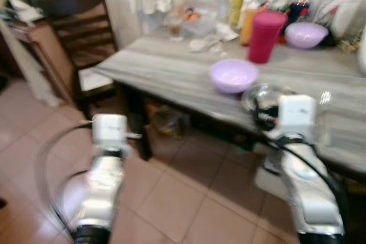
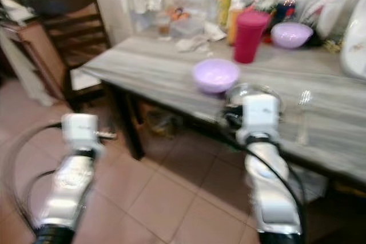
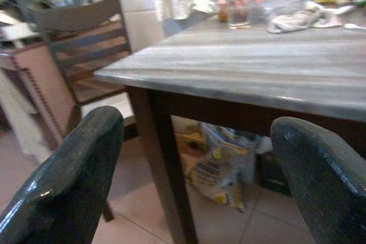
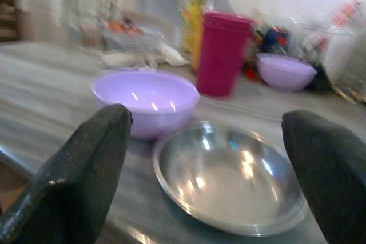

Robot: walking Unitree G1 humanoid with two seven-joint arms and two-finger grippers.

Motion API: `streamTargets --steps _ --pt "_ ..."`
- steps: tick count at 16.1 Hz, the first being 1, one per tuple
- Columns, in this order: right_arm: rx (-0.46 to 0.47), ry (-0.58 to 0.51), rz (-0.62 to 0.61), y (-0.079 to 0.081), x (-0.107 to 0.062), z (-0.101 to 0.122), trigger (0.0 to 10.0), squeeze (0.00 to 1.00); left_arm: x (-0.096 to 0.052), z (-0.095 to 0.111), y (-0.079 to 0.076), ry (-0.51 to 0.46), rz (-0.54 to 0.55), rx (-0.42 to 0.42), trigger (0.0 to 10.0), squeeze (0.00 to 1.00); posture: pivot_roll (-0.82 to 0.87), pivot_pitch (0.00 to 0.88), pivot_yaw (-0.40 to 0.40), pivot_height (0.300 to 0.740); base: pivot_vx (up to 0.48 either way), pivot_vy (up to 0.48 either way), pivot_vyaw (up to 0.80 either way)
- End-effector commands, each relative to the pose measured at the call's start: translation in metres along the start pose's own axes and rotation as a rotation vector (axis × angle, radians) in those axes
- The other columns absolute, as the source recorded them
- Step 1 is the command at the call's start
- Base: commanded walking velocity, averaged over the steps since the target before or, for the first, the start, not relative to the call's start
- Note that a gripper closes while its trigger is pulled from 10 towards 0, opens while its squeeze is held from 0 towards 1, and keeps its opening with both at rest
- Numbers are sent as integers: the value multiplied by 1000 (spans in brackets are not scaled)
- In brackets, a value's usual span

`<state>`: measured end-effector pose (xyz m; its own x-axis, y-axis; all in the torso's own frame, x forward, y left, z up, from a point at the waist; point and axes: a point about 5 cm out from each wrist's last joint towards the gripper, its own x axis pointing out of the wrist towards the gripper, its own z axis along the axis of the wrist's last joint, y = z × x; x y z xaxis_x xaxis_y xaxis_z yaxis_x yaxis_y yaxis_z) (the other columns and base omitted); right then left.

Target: Setting the table

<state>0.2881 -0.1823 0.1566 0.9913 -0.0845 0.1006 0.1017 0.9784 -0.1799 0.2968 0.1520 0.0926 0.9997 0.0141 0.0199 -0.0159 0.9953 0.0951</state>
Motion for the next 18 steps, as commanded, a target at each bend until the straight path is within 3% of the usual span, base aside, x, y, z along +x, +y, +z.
streamTargets --steps 1,11,18 --pt "8 -29 12 3 2 8 10000 0 2 1 8 7 27 21 10000 0 -227 0 36 740 0 0 0" --pt "15 -19 13 4 2 6 10000 0 4 -1 7 20 66 69 10000 0 -227 0 38 740 0 0 -524" --pt "16 -16 8 3 2 5 10000 0 5 -2 7 29 82 56 10000 0 -232 0 40 740 -34 0 -611"
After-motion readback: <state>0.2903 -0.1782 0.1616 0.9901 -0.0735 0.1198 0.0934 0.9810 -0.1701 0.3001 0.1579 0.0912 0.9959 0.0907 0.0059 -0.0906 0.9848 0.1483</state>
